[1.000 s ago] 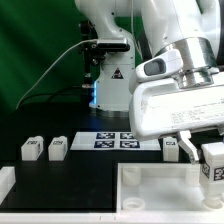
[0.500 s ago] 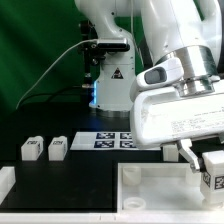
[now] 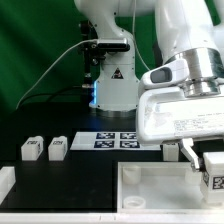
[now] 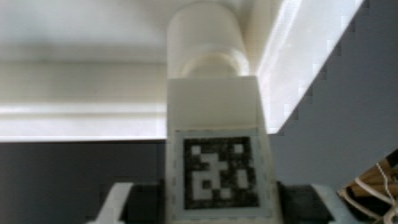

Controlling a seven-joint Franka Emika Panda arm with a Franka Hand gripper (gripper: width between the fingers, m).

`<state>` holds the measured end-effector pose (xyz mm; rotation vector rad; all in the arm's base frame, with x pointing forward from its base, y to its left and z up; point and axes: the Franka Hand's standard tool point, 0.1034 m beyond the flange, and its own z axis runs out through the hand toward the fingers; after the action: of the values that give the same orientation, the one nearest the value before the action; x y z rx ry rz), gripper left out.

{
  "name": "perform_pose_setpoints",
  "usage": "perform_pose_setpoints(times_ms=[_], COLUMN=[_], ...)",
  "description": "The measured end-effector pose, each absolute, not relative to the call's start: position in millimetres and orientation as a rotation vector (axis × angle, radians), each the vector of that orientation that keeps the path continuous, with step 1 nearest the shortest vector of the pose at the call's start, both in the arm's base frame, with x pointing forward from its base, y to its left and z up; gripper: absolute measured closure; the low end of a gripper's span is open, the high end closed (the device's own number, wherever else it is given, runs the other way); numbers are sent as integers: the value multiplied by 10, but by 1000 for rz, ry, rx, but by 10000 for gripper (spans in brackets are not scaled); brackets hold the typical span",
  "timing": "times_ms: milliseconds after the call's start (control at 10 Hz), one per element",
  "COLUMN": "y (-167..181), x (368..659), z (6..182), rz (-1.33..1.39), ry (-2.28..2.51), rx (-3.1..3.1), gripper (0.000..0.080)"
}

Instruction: Assemble one leg

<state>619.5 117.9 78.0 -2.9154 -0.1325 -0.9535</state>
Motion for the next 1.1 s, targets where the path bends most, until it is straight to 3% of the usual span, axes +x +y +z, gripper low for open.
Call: perform_pose_setpoints(times_ms=[100,200,300,400,1100], y=[1158,1144,1144,1142,1142], x=[6172,6171,6169,6168,6166], z=[727,722,718,717,712], rz=[-895,-894,-892,-891,-890], ry=[-145,-141,-141,-140,-140], rx=[-2933,-2935,-2935,-2935,-2936], gripper=[427,291,291,178,150])
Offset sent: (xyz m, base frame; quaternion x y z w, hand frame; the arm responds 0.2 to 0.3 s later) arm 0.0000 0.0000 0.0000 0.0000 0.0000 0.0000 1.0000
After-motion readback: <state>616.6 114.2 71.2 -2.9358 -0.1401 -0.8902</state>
